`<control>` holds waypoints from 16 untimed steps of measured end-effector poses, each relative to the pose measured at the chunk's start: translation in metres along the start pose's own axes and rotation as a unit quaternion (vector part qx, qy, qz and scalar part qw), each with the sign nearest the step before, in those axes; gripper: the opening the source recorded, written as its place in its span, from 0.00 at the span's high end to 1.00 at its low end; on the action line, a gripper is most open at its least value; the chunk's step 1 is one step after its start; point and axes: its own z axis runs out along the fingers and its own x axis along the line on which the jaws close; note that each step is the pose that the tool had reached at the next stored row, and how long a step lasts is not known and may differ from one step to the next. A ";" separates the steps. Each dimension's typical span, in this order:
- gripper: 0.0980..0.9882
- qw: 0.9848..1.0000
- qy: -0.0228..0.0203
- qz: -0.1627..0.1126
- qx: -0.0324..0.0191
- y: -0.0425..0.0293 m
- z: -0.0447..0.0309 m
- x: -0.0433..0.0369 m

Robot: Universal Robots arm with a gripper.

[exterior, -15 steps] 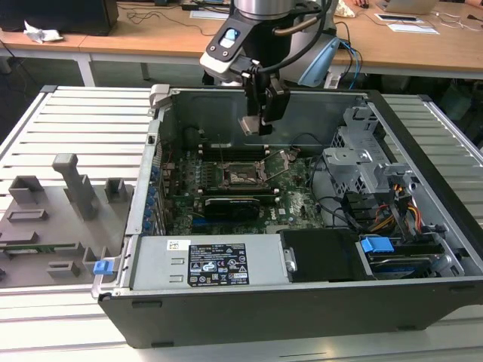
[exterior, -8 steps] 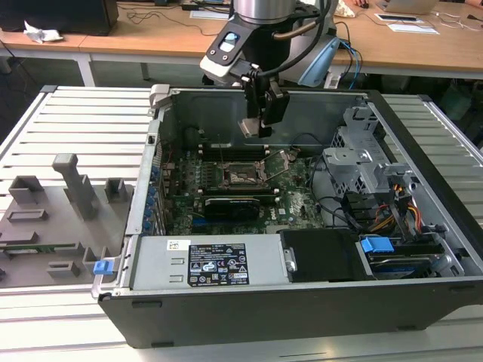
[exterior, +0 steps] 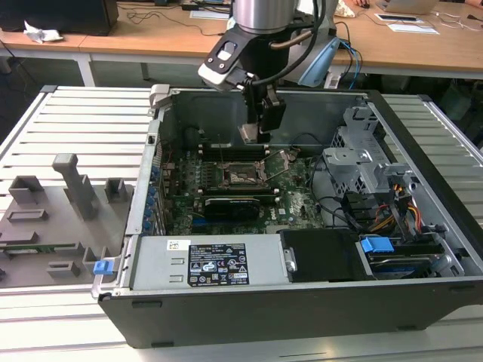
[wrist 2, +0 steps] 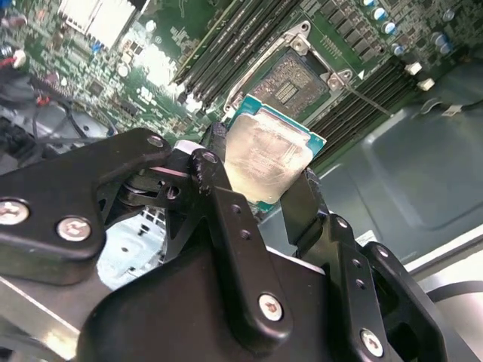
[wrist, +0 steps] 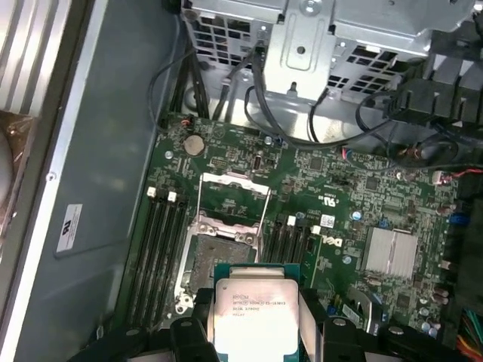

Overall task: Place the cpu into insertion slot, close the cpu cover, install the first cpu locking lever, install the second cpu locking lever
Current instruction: 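Place the cpu into insertion slot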

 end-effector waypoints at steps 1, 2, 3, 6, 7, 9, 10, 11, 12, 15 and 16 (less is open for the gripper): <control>0.51 1.000 -0.001 0.009 0.000 -0.0001 0.0011 0.0000; 0.51 1.000 -0.002 0.018 0.000 -0.0003 0.0024 0.0000; 0.51 1.000 -0.002 0.021 0.000 -0.0010 0.0032 0.0001; 0.51 1.000 -0.002 0.022 0.000 -0.0029 0.0040 0.0004; 0.51 1.000 -0.002 0.022 0.000 -0.0033 0.0041 0.0004; 0.51 1.000 -0.002 0.022 0.000 -0.0037 0.0044 0.0005; 0.51 1.000 -0.002 0.022 0.000 -0.0038 0.0047 0.0005; 0.51 1.000 -0.002 0.022 0.000 -0.0040 0.0049 0.0005; 0.51 1.000 -0.002 0.022 0.000 -0.0043 0.0050 0.0006; 0.51 1.000 -0.002 0.022 0.000 -0.0045 0.0056 0.0006; 0.51 1.000 -0.002 0.022 0.000 -0.0045 0.0057 0.0006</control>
